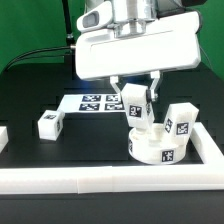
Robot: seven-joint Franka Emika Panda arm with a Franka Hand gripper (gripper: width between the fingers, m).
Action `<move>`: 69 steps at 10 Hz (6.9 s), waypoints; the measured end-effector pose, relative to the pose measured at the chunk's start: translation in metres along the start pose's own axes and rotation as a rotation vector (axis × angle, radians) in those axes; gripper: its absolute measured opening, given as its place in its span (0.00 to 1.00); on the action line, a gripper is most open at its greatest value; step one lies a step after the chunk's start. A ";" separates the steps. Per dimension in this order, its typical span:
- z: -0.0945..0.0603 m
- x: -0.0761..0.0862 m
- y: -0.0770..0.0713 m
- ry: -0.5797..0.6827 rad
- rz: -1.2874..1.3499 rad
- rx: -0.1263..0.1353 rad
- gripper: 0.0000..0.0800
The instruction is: Assemble stool
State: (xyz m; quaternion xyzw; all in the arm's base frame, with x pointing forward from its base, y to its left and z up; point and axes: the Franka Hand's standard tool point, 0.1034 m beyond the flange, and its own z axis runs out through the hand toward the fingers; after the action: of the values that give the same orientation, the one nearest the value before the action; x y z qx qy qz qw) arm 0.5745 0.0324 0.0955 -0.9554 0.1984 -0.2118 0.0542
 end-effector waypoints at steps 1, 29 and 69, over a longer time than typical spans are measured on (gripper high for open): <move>0.000 0.000 0.001 -0.001 0.001 -0.001 0.41; -0.010 0.006 0.011 -0.454 0.033 0.052 0.81; 0.014 0.008 -0.029 -0.422 -0.056 -0.031 0.42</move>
Offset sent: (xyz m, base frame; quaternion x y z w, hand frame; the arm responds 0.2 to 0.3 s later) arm -0.0004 -0.0041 -0.0136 -0.0189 0.0172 -0.0101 0.9996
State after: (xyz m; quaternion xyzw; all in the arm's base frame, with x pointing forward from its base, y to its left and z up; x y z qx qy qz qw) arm 0.5974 0.0558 0.0914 -0.9844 0.1594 -0.0056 0.0738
